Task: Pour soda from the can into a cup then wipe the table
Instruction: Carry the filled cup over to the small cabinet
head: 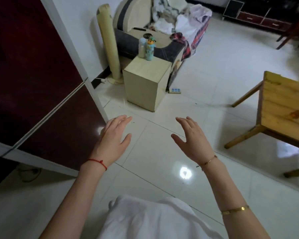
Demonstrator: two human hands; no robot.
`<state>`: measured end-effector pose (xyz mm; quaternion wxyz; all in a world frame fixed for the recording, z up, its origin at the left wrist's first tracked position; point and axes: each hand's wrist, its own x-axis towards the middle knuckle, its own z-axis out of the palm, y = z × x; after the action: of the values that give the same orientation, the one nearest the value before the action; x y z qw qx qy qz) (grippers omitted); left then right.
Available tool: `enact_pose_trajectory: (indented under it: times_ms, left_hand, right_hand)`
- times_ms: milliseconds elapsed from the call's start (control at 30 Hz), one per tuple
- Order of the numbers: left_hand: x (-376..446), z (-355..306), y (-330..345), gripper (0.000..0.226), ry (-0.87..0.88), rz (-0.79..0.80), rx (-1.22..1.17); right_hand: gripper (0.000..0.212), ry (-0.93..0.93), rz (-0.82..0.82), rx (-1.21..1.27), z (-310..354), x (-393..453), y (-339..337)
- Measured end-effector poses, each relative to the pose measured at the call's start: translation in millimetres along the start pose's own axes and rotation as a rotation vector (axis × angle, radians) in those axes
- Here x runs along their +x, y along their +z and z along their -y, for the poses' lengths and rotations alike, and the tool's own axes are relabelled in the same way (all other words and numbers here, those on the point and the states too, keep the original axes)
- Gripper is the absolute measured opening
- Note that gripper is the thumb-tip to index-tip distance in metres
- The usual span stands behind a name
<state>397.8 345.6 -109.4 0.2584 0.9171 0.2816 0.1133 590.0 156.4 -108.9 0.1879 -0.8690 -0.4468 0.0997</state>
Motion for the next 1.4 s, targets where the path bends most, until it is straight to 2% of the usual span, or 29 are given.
enact_pose_trajectory:
  times_ms: [400, 767, 1033, 1400]
  left_hand:
    - [49, -204, 158, 0.05, 0.261, 0.18, -0.07]
    - [98, -338, 253, 0.05, 0.528, 0.378, -0.042]
    - [155, -425, 324, 0.05, 0.625, 0.461, -0.033]
    - [275, -576, 410, 0.051, 0.693, 0.483, -0.045]
  right_hand:
    - [0.059, 0.328, -0.117, -0.03, -209, -128, -90]
    - [0.06, 0.703, -0.268, 0.056, -325, -219, -135]
    - [0.06, 0.837, -0.319, 0.1, -415, -221, -154]
    - [0.059, 0.849, -0.369, 0.093, -577, -163, -252]
